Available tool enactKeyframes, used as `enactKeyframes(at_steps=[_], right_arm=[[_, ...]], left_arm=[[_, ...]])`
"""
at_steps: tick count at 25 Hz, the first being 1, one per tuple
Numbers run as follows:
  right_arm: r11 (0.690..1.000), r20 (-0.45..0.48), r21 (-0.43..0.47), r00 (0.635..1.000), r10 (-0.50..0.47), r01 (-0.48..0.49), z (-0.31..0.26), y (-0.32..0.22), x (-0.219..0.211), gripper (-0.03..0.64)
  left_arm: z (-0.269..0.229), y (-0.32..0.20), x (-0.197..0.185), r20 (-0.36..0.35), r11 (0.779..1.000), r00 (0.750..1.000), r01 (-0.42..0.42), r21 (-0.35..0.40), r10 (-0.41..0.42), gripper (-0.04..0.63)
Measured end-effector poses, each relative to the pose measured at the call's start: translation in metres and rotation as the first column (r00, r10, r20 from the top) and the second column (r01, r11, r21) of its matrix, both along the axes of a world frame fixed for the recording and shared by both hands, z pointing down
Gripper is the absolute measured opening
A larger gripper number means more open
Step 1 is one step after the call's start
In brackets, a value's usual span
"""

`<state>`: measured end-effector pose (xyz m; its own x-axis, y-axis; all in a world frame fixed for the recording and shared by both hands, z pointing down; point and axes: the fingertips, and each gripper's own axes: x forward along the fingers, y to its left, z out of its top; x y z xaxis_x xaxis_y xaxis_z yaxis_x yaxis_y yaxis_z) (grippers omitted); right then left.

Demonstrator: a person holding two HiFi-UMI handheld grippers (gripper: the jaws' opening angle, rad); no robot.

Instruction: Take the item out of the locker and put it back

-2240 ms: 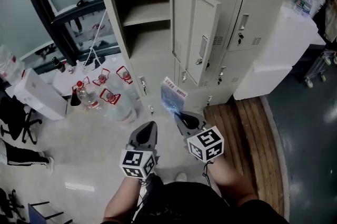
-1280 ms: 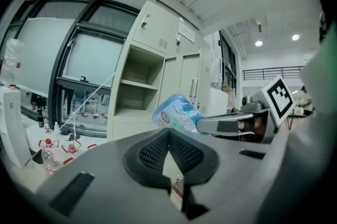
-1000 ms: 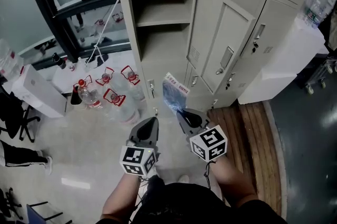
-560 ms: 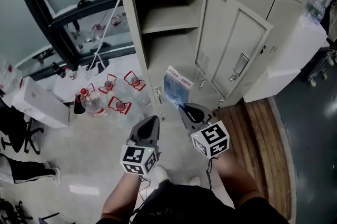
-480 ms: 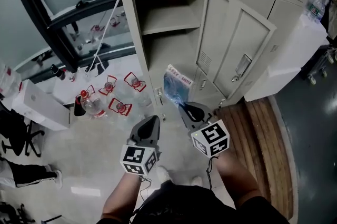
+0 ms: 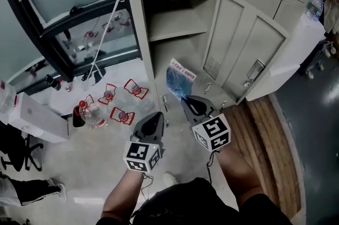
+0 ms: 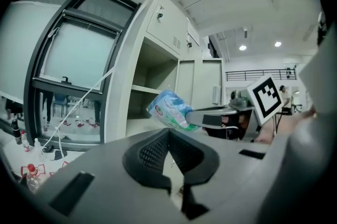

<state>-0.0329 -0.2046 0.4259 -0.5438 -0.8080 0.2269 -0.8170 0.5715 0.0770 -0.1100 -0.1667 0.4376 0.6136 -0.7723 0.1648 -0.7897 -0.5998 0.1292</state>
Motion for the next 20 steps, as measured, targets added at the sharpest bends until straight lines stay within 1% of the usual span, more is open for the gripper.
enactKeyframes(at_steps=[6, 10, 14, 20], right_arm=[[1.0, -0.033, 0.016, 0.999, 0.019, -0.019, -0.007, -0.02, -0.007, 0.02], [0.999, -0.072, 0.028, 0.997, 0.026, -0.024, -0.006, -0.038, -0.003, 0.02], [0.999, -0.105, 0.038, 0.994, 0.021, -0.017, -0.005, -0.063, 0.002, 0.02], [1.0, -0.131, 0.012, 0.991, -0.018, 0.02, 0.011, -0.113, 0.009, 0.02]], left_arm=[[-0.006, -0.015, -0.002, -0.02, 1.0, 1.0, -0.024, 0.004, 0.024, 0.005], [-0.004, -0.026, 0.001, -0.023, 1.0, 0.999, -0.029, 0.003, 0.029, 0.005], [0.0, -0.042, 0.005, -0.022, 1.0, 1.0, -0.013, -0.002, 0.013, 0.005], [0.003, -0.079, 0.014, -0.026, 0.999, 0.999, 0.036, -0.011, -0.036, 0.005]])
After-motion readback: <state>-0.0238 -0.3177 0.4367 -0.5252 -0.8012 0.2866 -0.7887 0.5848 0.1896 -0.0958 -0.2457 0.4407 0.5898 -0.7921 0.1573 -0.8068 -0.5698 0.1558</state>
